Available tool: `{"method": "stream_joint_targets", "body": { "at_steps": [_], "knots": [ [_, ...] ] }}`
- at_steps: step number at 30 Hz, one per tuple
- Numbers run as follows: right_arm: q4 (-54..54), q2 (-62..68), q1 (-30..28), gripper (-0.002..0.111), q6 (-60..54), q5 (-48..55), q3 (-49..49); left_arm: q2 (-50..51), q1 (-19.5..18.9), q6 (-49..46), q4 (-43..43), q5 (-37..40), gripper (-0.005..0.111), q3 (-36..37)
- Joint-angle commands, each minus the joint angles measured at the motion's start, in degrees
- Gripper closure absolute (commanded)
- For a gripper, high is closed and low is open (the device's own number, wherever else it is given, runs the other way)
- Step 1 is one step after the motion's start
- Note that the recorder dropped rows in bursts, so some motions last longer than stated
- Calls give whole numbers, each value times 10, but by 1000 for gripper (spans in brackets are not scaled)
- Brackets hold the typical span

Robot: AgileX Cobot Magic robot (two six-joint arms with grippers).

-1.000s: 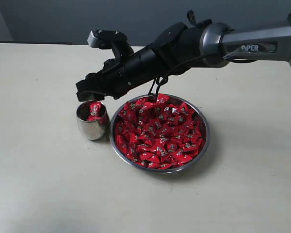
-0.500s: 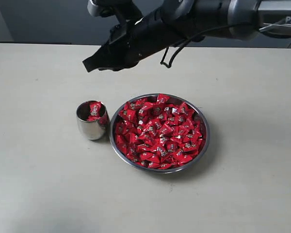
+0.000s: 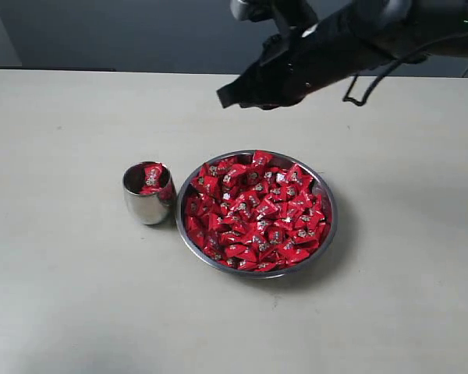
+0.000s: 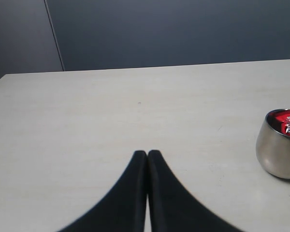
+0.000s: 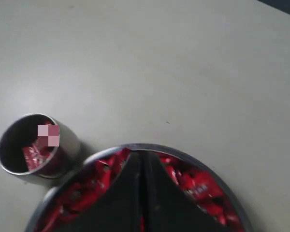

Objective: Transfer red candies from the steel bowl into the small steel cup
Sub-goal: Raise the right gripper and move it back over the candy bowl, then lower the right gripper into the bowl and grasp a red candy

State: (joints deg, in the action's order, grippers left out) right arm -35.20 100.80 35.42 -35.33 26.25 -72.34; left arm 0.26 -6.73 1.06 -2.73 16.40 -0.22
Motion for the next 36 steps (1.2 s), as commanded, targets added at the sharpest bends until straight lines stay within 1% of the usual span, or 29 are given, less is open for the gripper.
{"method": "stream_joint_targets", "body": {
  "at_steps": [1, 5, 12, 20, 27, 29, 31, 36],
  "knots": [
    [2, -51, -35, 109, 0, -33, 78, -3, 0, 1, 1, -1, 106, 2],
    [2, -79, -54, 109, -2, -52, 142, -3, 0, 1, 1, -1, 106, 2],
    [2, -86, -62, 109, -7, -69, 205, -3, 0, 1, 1, -1, 106, 2],
    [2, -81, -62, 109, -7, -60, 214, -3, 0, 1, 1, -1, 106, 2],
    [2, -51, -61, 109, -7, -57, 214, -3, 0, 1, 1, -1, 106, 2],
    [-7, -41, -54, 109, -7, -35, 212, -3, 0, 1, 1, -1, 106, 2],
    [-16, -33, -34, 109, -7, -24, 212, -3, 0, 1, 1, -1, 106, 2],
    [-35, -18, 41, 108, -10, 1, 212, -3, 0, 1, 1, -1, 106, 2]
  ]
}}
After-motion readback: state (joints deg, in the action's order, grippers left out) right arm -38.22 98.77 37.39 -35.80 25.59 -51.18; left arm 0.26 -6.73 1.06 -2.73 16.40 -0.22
